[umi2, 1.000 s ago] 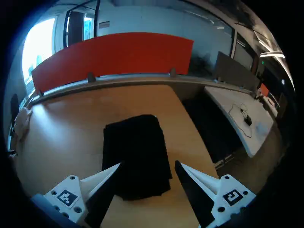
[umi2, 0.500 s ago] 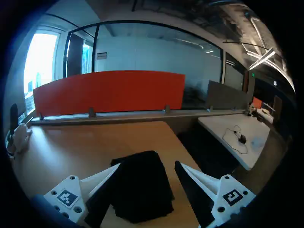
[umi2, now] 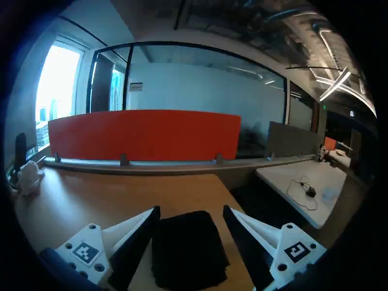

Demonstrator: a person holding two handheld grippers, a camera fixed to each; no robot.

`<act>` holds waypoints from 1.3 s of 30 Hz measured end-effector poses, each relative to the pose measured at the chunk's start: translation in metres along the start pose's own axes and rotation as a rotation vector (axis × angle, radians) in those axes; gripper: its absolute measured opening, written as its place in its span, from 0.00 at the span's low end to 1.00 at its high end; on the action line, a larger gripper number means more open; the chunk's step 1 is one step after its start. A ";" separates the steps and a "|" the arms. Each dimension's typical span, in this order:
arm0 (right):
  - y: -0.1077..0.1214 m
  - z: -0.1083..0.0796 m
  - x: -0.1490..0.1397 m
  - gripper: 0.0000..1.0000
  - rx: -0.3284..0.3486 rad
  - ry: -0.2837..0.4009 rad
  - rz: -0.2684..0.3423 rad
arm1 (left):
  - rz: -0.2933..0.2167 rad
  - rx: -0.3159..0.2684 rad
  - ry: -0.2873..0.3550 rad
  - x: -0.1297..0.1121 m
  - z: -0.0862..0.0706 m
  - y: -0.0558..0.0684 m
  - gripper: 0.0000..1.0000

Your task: Fold towel

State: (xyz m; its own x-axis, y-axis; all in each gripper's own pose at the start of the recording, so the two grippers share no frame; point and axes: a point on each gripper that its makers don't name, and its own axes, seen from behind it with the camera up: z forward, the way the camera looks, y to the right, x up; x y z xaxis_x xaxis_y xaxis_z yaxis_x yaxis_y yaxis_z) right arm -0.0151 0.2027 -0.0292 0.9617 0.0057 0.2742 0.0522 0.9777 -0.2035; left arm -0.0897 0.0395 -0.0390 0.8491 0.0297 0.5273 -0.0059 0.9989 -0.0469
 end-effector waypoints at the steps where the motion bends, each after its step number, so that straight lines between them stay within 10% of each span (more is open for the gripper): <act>1: 0.000 0.000 0.002 1.00 -0.001 0.010 -0.001 | 0.001 0.001 0.016 0.005 0.000 0.000 0.69; 14: -0.022 -0.007 0.033 1.00 0.042 0.097 0.009 | -0.013 0.017 0.235 0.067 -0.005 -0.008 0.69; 39: -0.136 -0.021 0.071 1.00 0.199 0.166 0.015 | -0.044 0.026 0.349 0.109 -0.014 -0.023 0.69</act>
State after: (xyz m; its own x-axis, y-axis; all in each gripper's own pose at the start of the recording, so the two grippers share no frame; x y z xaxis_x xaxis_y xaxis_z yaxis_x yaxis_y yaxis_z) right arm 0.0518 0.0659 -0.0022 0.9938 0.0021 0.1111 -0.0007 0.9999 -0.0132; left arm 0.0101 0.0189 0.0074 0.9783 -0.0233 0.2061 0.0253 0.9997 -0.0068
